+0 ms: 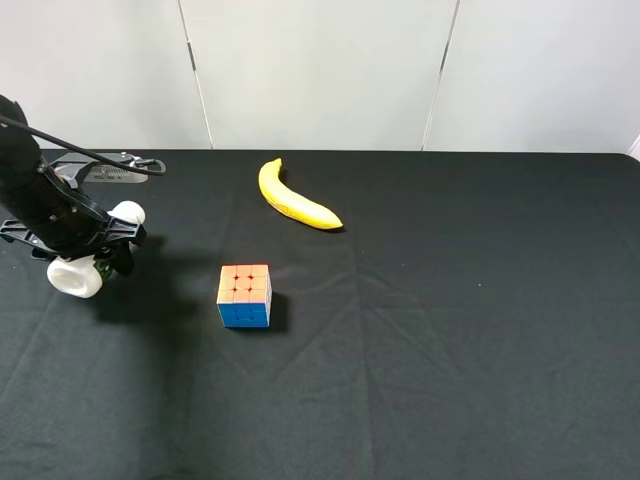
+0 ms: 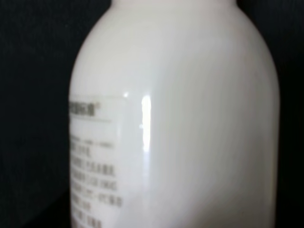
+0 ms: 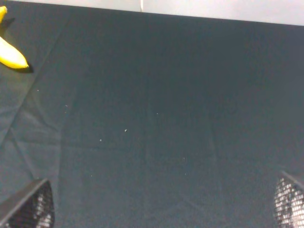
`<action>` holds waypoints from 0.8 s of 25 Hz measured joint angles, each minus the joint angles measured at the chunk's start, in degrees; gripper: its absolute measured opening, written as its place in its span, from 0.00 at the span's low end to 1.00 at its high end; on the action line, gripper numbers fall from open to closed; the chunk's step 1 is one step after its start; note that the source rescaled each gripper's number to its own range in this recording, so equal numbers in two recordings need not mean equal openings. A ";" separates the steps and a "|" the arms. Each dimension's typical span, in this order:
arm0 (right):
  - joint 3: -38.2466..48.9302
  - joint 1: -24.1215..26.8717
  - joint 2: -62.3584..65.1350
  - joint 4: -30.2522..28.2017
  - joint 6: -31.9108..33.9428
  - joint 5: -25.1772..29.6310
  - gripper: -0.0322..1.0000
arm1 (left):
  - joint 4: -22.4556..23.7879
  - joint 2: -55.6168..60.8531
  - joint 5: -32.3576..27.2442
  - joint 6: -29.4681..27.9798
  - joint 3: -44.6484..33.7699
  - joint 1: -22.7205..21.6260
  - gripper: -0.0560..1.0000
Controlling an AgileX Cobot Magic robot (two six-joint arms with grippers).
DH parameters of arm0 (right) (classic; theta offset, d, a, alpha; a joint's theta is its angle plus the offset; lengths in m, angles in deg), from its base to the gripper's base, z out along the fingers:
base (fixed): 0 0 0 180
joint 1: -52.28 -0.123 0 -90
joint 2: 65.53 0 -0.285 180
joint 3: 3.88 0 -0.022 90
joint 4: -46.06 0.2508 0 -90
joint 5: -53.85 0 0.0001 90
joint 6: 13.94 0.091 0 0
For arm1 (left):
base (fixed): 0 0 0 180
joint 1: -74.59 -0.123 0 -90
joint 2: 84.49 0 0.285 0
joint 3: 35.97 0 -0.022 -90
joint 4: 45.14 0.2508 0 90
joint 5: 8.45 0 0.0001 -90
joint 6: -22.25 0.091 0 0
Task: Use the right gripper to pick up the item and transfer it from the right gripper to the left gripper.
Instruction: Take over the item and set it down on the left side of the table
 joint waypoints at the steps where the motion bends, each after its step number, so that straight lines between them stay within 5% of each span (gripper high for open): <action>1: 0.00 0.00 0.00 0.00 0.00 0.00 1.00 | 0.00 0.00 0.00 -0.07 0.00 0.00 0.08; 2: 0.00 0.00 0.00 0.00 0.00 0.00 1.00 | 0.00 0.00 0.00 -0.47 0.00 0.00 0.12; 6: 0.00 0.00 0.00 0.00 0.00 0.00 1.00 | 0.24 0.00 0.44 -2.11 0.00 0.00 0.71; 8: 0.00 0.00 0.00 0.00 0.00 0.00 1.00 | 0.38 0.00 0.44 -2.18 0.00 0.00 0.88; 12: 0.00 0.00 0.00 0.00 0.00 0.00 1.00 | 0.38 0.00 0.48 -2.34 0.00 0.00 0.98; 20: 0.00 0.00 0.00 0.00 0.00 0.00 1.00 | 0.38 0.00 1.31 -2.39 0.00 0.00 1.00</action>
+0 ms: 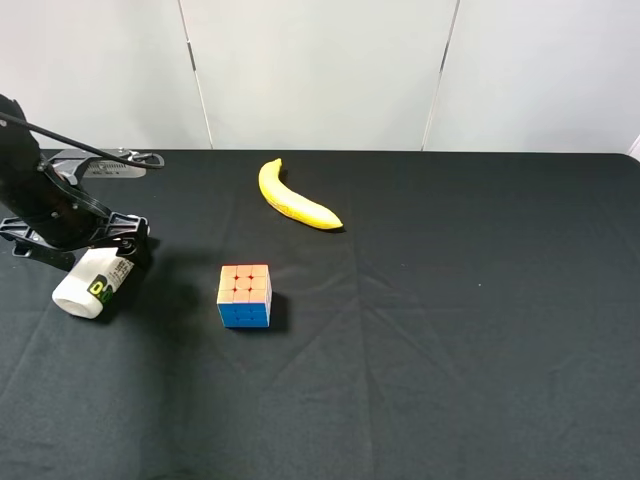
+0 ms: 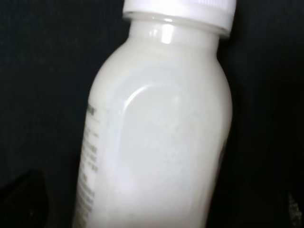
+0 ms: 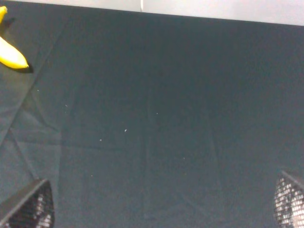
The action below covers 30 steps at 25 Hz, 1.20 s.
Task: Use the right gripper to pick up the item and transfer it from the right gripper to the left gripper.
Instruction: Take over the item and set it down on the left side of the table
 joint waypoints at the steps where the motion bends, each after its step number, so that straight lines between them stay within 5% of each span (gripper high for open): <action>1: 0.00 0.00 0.00 0.00 0.00 0.00 1.00 | 0.00 0.00 0.00 0.00 0.00 0.00 1.00; 13: 0.00 0.00 0.00 0.00 0.00 0.00 1.00 | -0.05 0.00 0.23 -5.83 0.00 0.00 1.00; 30: 0.00 0.00 0.00 0.00 0.00 0.00 1.00 | -0.05 0.00 -1.77 3.19 0.00 0.00 1.00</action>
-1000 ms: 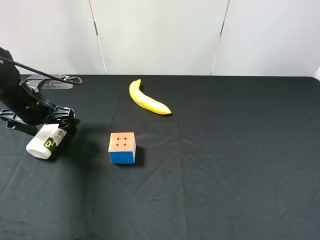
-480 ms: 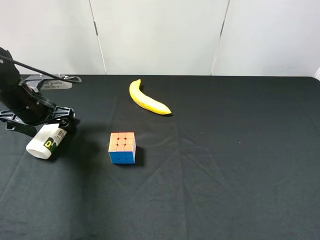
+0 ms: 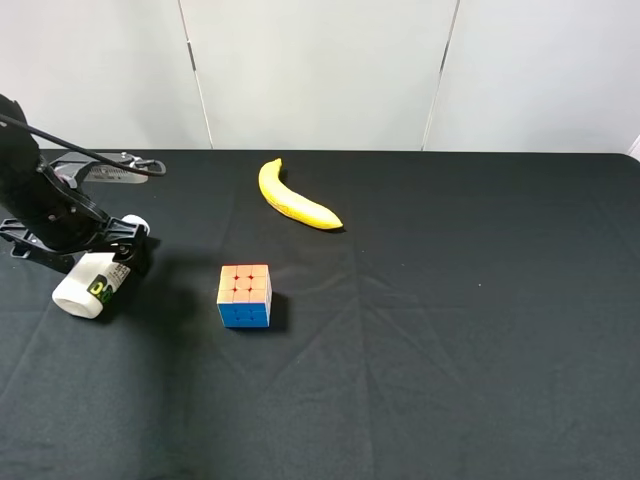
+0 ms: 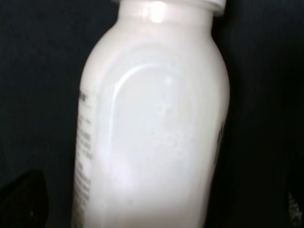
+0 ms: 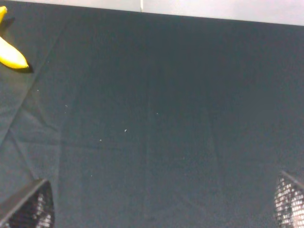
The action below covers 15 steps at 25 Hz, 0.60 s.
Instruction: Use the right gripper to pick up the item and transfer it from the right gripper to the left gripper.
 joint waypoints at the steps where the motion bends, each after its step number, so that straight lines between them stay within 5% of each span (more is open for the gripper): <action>1: 0.00 0.00 0.00 0.00 0.00 0.00 1.00 | 0.00 0.06 -0.12 0.13 0.00 0.00 1.00; 15: 0.00 0.00 0.00 0.00 0.00 0.00 1.00 | 0.00 19.23 -9.67 0.30 1.47 0.00 1.00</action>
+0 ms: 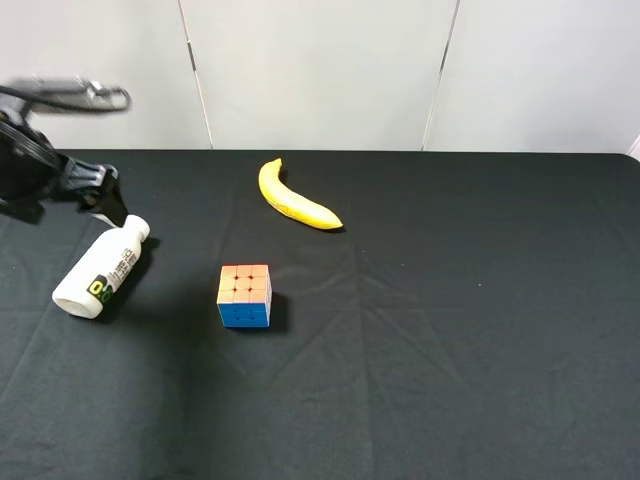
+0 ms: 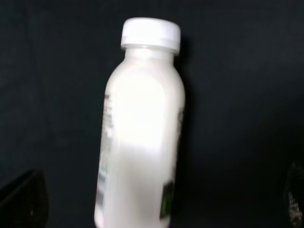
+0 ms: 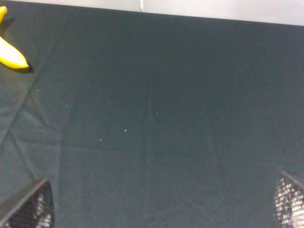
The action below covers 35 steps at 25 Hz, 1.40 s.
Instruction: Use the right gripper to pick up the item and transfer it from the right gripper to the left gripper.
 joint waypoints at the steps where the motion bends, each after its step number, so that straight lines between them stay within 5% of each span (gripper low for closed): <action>1: 0.00 0.00 0.00 0.00 0.00 0.00 1.00 | 0.00 2.02 -1.19 0.00 0.00 0.00 1.00; 21: 0.00 0.00 0.00 0.00 0.00 0.00 1.00 | 0.00 50.11 -32.93 -1.97 0.06 0.00 1.00; 35: 0.00 0.00 0.00 0.00 0.00 0.00 1.00 | 0.00 81.58 -33.24 -5.15 -12.18 0.00 1.00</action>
